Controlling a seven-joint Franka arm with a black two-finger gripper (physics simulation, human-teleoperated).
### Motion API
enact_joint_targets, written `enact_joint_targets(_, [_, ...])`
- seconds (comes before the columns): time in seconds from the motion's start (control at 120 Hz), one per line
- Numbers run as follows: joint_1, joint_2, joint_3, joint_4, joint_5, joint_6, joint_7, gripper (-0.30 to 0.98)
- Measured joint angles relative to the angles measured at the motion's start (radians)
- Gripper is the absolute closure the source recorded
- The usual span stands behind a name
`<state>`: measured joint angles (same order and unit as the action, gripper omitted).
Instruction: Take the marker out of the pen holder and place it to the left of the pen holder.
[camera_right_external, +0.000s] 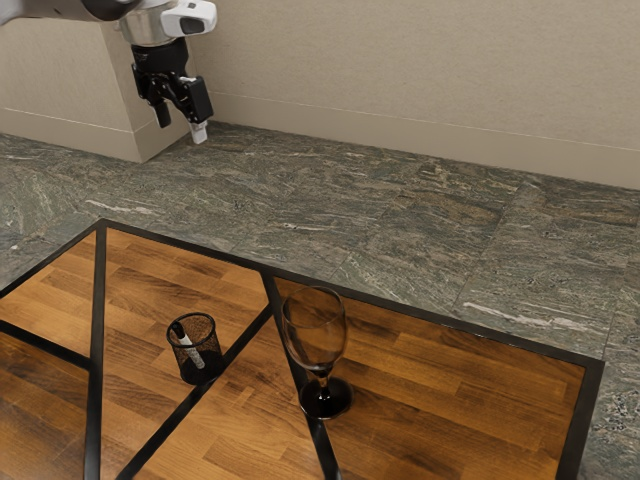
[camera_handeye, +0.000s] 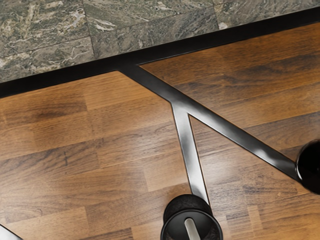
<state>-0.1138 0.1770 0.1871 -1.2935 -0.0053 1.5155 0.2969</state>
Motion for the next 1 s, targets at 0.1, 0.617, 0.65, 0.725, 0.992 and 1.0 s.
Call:
enact_joint_targets(0.1, [0.003, 0.0, 0.0, 0.0, -0.011, -0.002, 0.0, 0.0])
enact_joint_targets(0.617, [0.073, 0.333, -0.01, -0.048, -0.017, 0.155, 0.012, 0.0])
enact_joint_targets(0.65, [0.087, 0.333, -0.01, -0.076, -0.02, 0.161, 0.018, 0.0])
enact_joint_targets(0.725, [0.1, 0.274, -0.007, -0.223, -0.024, 0.2, 0.03, 0.0])
enact_joint_targets(0.992, [0.099, 0.084, -0.001, -0.593, -0.073, 0.352, 0.048, 0.0])
enact_joint_targets(1.0, [0.098, 0.081, -0.001, -0.6, -0.076, 0.355, 0.047, 0.0])
